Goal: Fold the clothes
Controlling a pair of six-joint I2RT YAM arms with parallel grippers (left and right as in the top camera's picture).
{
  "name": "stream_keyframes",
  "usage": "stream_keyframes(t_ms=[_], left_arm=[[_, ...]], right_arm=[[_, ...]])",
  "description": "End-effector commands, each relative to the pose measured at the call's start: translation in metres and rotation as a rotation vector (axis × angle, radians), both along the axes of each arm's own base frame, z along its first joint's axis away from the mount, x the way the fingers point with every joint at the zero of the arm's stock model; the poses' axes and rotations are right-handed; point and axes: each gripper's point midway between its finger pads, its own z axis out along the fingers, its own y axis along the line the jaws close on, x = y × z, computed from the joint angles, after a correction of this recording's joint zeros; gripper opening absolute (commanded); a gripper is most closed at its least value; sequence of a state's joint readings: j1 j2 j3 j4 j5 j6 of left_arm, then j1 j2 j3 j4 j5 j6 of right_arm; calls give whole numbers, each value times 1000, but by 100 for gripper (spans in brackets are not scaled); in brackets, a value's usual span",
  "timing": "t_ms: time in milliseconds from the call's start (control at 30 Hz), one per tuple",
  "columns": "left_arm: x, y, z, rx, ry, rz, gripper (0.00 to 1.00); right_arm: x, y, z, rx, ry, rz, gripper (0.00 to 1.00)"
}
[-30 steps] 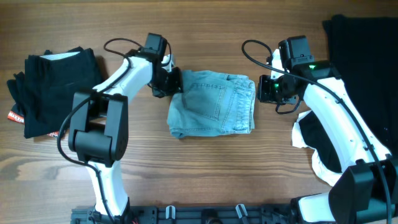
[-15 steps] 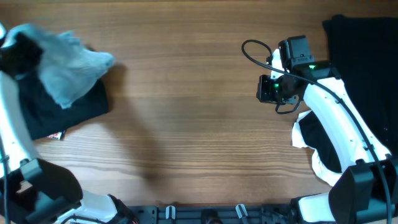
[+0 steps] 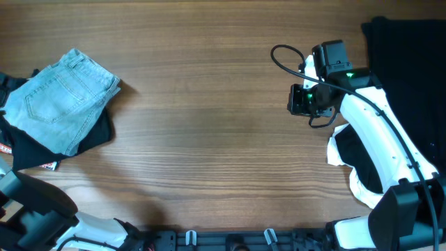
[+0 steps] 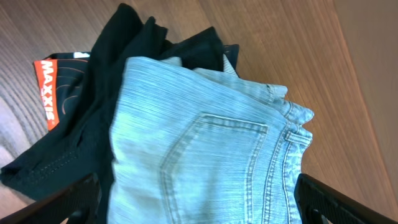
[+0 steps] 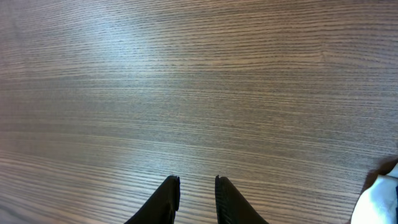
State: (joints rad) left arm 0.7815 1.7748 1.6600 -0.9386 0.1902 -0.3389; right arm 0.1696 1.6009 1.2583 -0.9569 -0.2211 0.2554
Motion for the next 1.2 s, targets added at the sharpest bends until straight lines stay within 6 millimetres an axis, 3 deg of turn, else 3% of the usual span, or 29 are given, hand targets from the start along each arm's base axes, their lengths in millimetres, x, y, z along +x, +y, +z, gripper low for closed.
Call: stream_keyframes(t_ms=[0,67,200,267,333,433,500,600,700,833,900,1033,1067,1167], left_arm=[[4,-3,3,-5,-11,-1,100],[19,-22,5,-26,-38,-67,100],[64,-91,6,15,-37,-322,100],[87,-146,6,40,-32,-499,100],[101,-200,5,52,-29,-647,100],[101,-289,-4,51,25,-862,100],[78,-320,-17,73,150,-932,100],[38,-322,-31,109,360,-947,100],[-6,-320,-36,25,530,-931,100],[-44,-317,-30,-28,645,-917,100],[-51,-316,-25,-20,626,-914,100],[-65,-316,0,56,421,-906,100],[-71,-316,15,104,288,-899,100],[-86,-319,46,213,3,-891,100]], right_arm=[[-1,2,-6,-1,9,21,25],[2,2,-5,2,2,15,28],[10,4,-3,18,-27,-17,47],[16,8,0,43,-50,-21,59],[23,8,3,58,-78,-24,77],[35,1,7,59,-130,-20,85],[35,-14,6,46,-122,-38,93],[15,-34,-2,31,-20,-89,99],[-21,-50,-10,18,141,-135,100],[-50,-49,-1,15,214,-103,99],[-55,-49,13,18,166,-106,100],[-62,-57,66,7,-130,-167,100],[-70,-63,85,-12,-272,-186,100],[-90,-68,111,-17,-502,-205,100]])
